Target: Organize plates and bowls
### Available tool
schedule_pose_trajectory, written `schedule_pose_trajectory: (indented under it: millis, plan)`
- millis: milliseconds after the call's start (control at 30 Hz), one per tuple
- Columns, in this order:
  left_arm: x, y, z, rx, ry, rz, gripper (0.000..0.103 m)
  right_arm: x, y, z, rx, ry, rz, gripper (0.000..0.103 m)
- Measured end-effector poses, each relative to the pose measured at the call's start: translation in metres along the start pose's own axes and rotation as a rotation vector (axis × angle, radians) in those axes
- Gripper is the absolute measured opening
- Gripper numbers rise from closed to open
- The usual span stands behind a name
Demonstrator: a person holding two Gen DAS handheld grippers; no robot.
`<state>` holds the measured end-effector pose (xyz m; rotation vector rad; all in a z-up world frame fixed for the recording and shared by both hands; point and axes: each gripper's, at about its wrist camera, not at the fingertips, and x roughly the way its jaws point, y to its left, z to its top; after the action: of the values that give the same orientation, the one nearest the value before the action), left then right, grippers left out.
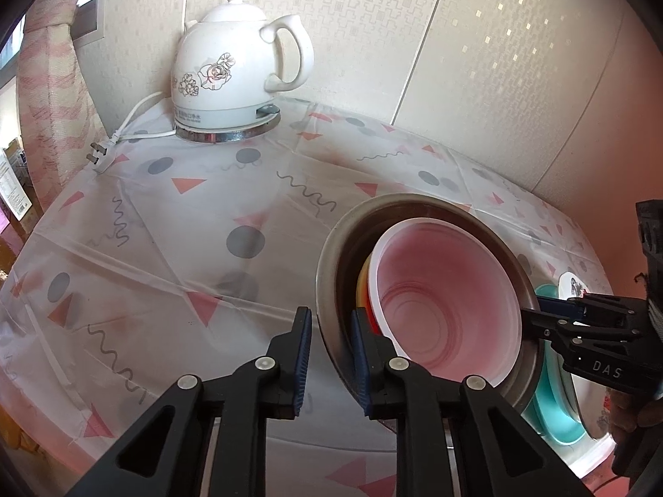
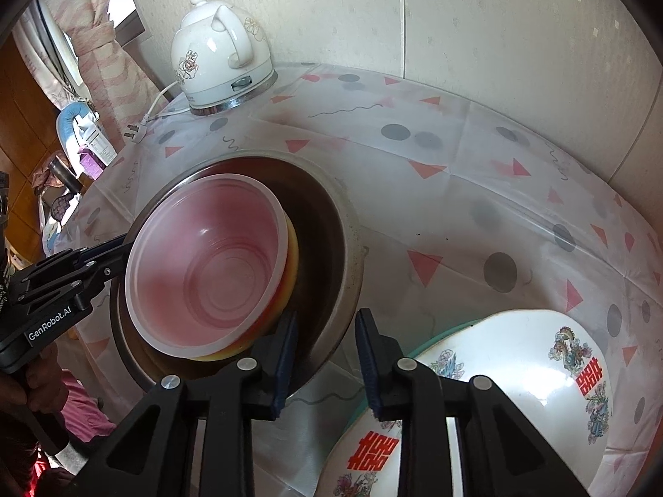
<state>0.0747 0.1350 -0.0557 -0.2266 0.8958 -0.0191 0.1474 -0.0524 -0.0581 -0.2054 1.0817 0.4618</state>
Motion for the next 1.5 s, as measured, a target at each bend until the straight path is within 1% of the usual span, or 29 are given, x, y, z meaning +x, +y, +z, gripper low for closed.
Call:
schedule_pose_trajectory:
  millis: [67, 133, 267, 367, 467, 933, 1100, 1267, 1367, 1500]
  plan:
    - [0.004, -0.003, 0.001, 0.01, 0.001, 0.008, 0.017, 0.001, 0.002, 0.0, -0.007, -0.015, -0.002, 0.023]
    - [0.008, -0.004, 0.003, 0.011, 0.003, 0.014, 0.017, 0.002, 0.0, 0.001, 0.0, -0.02, -0.003, 0.023]
    - [0.014, -0.002, 0.005, -0.009, 0.017, 0.001, 0.017, 0.003, -0.002, 0.002, 0.014, -0.023, 0.005, 0.023]
    - [0.012, -0.005, 0.003, 0.004, 0.008, 0.005, 0.017, 0.003, -0.002, 0.002, 0.011, -0.029, 0.0, 0.022]
    - [0.01, -0.003, 0.001, -0.003, 0.001, -0.006, 0.017, 0.003, -0.002, 0.002, 0.014, -0.035, 0.008, 0.022]
    - [0.01, -0.002, 0.001, -0.022, 0.0, 0.003, 0.015, 0.004, -0.001, 0.001, 0.01, -0.047, -0.002, 0.022]
    - [0.009, -0.005, -0.001, -0.005, -0.007, 0.032, 0.016, 0.004, -0.001, 0.002, 0.012, -0.044, -0.001, 0.022]
    - [0.01, -0.005, 0.0, -0.017, 0.009, 0.043, 0.016, 0.004, 0.001, 0.0, 0.015, -0.048, -0.002, 0.021]
    - [0.008, -0.006, -0.002, -0.005, -0.001, 0.048, 0.017, 0.004, 0.0, 0.0, 0.022, -0.051, -0.001, 0.02]
    - [0.001, -0.004, -0.005, -0.015, -0.013, 0.044, 0.017, 0.002, -0.001, -0.001, 0.037, -0.052, 0.019, 0.019]
